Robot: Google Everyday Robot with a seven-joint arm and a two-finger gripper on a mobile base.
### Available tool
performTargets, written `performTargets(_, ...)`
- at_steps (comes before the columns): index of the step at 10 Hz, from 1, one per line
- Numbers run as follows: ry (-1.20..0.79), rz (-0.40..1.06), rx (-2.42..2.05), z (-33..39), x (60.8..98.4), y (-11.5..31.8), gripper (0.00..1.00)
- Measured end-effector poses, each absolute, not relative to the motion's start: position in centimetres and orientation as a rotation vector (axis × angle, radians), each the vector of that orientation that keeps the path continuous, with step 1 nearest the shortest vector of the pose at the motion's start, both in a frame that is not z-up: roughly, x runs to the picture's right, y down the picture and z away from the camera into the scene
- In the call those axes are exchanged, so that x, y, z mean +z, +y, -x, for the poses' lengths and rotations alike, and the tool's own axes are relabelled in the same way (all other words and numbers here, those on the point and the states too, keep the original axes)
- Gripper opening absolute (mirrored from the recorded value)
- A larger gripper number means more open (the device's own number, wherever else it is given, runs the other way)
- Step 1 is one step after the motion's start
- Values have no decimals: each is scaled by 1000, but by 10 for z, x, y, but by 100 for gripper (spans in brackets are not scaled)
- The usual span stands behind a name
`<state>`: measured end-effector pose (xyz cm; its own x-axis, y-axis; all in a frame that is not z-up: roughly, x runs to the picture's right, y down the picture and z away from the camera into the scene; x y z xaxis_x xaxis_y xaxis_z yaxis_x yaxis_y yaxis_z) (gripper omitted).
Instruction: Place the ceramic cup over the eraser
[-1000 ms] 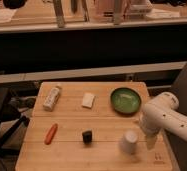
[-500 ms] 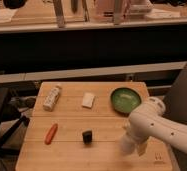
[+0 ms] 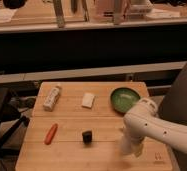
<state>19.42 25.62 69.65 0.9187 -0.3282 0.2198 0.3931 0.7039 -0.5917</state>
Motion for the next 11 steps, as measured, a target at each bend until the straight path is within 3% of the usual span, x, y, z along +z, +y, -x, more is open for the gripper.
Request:
performTargets(4,-89,688,-375,-202,707,254,80)
performTargets(5,-82,690,-372,-203,710,253,73)
performTargets(11,-80,686,-321,-210,716,252,13)
